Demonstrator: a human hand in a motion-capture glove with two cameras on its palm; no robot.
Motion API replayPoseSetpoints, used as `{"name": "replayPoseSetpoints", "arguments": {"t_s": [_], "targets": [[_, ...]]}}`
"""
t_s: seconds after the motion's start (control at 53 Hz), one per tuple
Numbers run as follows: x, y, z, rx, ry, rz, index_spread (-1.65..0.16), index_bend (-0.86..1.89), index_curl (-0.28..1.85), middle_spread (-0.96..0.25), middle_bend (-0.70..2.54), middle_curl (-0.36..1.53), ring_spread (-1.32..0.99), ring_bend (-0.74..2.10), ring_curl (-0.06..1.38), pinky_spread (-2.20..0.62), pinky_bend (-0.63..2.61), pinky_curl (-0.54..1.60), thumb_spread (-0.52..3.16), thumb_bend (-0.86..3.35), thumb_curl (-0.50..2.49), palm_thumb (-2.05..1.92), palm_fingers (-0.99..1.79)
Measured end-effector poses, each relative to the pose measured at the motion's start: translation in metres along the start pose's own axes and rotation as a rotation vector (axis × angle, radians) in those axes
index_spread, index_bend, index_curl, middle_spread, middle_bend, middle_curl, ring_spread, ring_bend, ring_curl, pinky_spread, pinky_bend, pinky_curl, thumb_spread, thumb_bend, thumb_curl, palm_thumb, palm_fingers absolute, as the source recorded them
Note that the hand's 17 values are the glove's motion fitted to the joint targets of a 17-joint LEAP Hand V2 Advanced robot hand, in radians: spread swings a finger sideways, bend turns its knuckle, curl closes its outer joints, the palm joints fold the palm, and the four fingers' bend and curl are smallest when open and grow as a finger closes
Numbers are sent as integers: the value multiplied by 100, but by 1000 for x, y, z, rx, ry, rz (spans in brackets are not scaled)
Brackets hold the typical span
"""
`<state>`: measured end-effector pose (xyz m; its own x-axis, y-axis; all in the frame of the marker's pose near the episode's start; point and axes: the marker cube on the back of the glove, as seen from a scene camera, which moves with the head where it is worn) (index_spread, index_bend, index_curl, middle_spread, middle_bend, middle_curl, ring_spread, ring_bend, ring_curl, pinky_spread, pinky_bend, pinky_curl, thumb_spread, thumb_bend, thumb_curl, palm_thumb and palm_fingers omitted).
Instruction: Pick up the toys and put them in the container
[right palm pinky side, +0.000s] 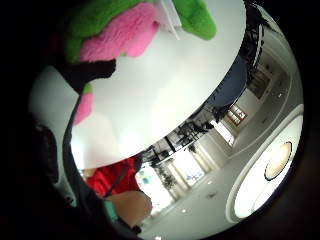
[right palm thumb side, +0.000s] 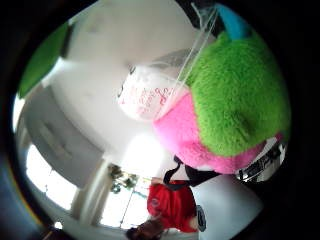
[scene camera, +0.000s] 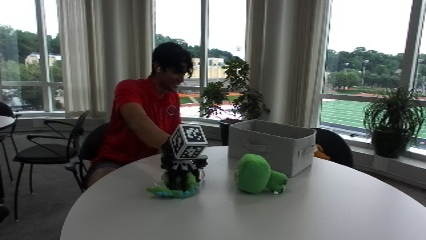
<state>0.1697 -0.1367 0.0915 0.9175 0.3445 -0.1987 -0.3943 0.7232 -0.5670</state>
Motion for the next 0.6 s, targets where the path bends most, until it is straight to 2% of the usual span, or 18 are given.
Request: {"name": "replayPoseSetpoints", "arguments": {"t_s": [0.057,0.075,0.113,0.189,0.245,0.321,0.377,0.604], "targets": [[-4,0,-1,95,7,7,-39,57,37,13,4,2,9,38,34,-20,141,33,118,9,40,28,12],[-5,1,-1,123,8,9,-39,52,36,12,7,2,5,49,38,-25,144,34,119,13,42,35,27],[-8,2,1,178,4,21,-39,49,36,9,11,2,-1,58,38,-30,146,33,120,17,45,43,39],[-10,2,1,363,-3,64,-39,48,39,4,15,4,-9,68,43,-35,142,33,116,19,49,50,43],[-12,1,2,495,20,79,-41,51,41,-6,29,8,-18,81,46,-39,124,29,108,21,54,57,68],[-12,0,2,597,52,66,-43,58,46,-17,40,13,-26,78,46,-42,116,28,97,20,59,61,82],[-11,-1,-2,637,73,53,-44,64,50,-23,54,18,-32,80,47,-44,109,27,88,21,63,65,100],[-18,15,-32,652,-10,-3,-46,73,71,-37,71,28,-41,91,53,-48,101,31,58,17,76,69,113]]}}
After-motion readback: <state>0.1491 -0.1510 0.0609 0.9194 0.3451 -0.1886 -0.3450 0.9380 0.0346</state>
